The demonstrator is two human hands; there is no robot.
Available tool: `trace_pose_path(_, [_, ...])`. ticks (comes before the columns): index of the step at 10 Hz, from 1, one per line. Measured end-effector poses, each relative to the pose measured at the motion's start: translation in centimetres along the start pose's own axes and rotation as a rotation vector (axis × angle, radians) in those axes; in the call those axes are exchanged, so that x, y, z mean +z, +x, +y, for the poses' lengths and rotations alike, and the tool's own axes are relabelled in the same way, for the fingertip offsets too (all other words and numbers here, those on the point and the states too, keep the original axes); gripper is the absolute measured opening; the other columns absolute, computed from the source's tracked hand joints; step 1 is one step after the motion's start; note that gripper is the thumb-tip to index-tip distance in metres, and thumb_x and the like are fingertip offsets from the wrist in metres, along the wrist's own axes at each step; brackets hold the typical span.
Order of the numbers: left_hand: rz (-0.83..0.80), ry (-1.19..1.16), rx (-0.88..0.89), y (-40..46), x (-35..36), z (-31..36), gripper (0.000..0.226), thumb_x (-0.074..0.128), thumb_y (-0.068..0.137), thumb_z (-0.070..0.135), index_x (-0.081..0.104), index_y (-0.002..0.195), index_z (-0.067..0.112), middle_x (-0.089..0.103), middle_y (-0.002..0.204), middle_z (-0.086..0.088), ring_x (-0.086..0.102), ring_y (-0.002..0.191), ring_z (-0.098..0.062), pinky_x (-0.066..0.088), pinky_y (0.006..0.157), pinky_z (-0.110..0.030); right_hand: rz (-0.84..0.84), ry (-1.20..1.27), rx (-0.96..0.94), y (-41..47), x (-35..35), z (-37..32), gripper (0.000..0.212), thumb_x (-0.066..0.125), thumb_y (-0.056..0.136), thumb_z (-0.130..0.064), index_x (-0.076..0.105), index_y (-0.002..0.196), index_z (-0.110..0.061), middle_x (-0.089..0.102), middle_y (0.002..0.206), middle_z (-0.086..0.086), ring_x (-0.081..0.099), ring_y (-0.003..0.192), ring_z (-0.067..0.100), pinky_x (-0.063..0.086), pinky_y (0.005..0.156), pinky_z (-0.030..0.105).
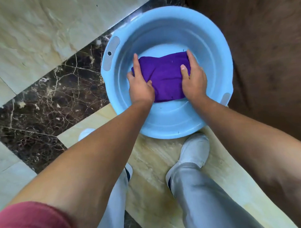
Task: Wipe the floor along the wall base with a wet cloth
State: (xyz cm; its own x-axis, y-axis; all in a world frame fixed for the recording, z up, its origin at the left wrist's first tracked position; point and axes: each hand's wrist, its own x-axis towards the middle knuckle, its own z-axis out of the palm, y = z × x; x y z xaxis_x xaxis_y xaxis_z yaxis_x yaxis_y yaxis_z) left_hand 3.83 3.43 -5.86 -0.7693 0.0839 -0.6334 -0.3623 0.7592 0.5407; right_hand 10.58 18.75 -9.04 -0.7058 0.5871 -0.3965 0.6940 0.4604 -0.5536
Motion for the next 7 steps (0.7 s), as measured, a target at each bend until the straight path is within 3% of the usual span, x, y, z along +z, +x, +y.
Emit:
trace_pose_path(1, [0.073,0.210,0.071,-1.3,0.5,-0.2,0.097,0.065,0.084,0.005,0.009,0.161,0.027,0.015,0.163,-0.017,0.040,0.139,-0.038,0.036,0.114,-0.045,0.046,-0.100,0.001,-0.9,0.2,-0.6,0.070,0.053,0.094,-0.037,0.028,0.157,-0.017,0.036,0.159,0.005,0.041,0.139,0.029,0.034,0.111,0.041])
trace_pose_path(2, [0.054,0.526,0.288,-2.6,0.6,-1.0,0.097,0.072,0.082,0.023,0.015,0.160,0.015,0.007,0.168,-0.016,0.017,0.152,-0.037,0.022,0.121,-0.050,0.103,-0.314,-0.067,-2.7,0.0,-2.1,0.074,0.051,0.090,-0.042,0.031,0.156,-0.015,0.030,0.162,0.011,0.033,0.146,0.030,0.029,0.115,0.048])
trace_pose_path(3, [-0.084,0.763,0.475,-2.0,1.4,-2.1,0.083,0.061,0.093,0.033,0.016,0.160,0.013,0.003,0.169,-0.009,0.001,0.155,-0.035,0.009,0.124,-0.053,-0.062,-0.426,-0.281,-3.9,1.3,-2.1,0.072,0.048,0.092,-0.043,0.031,0.156,-0.015,0.023,0.165,0.013,0.020,0.153,0.029,0.020,0.121,0.051])
trace_pose_path(4, [-0.178,0.911,0.434,-0.4,1.9,-3.2,0.082,0.050,0.099,0.040,0.002,0.160,0.012,-0.005,0.169,-0.007,-0.007,0.155,-0.035,0.003,0.125,-0.051,-0.198,-0.603,-0.374,-4.0,2.7,-0.3,0.072,0.042,0.096,-0.051,0.027,0.158,-0.016,0.019,0.166,0.013,0.015,0.154,0.028,0.018,0.122,0.052])
trace_pose_path(5, [-0.178,1.034,0.437,0.5,1.8,-4.4,0.089,0.051,0.099,0.041,-0.005,0.159,0.009,-0.009,0.168,-0.013,-0.006,0.154,-0.041,0.005,0.125,-0.051,-0.257,-0.724,-0.387,-3.3,2.9,1.6,0.078,0.040,0.096,-0.059,0.020,0.159,-0.017,0.014,0.167,0.013,0.013,0.155,0.029,0.018,0.122,0.054])
trace_pose_path(6, [-0.274,1.125,0.400,0.0,1.1,-3.3,0.104,0.062,0.091,0.045,-0.007,0.159,0.008,-0.016,0.167,-0.016,-0.010,0.152,-0.044,0.004,0.123,-0.055,-0.290,-0.736,-0.374,-3.2,1.6,0.7,0.077,0.041,0.095,-0.060,0.021,0.159,-0.020,0.015,0.167,0.013,0.012,0.154,0.032,0.016,0.121,0.056])
trace_pose_path(7, [-0.337,1.027,0.363,-1.2,-0.8,-0.5,0.103,0.066,0.090,0.040,-0.003,0.160,0.010,-0.017,0.166,-0.017,-0.009,0.153,-0.044,0.007,0.123,-0.056,-0.317,-0.657,-0.315,-3.4,-0.7,-2.1,0.073,0.042,0.097,-0.054,0.022,0.159,-0.020,0.013,0.167,0.015,0.010,0.155,0.032,0.015,0.122,0.054])
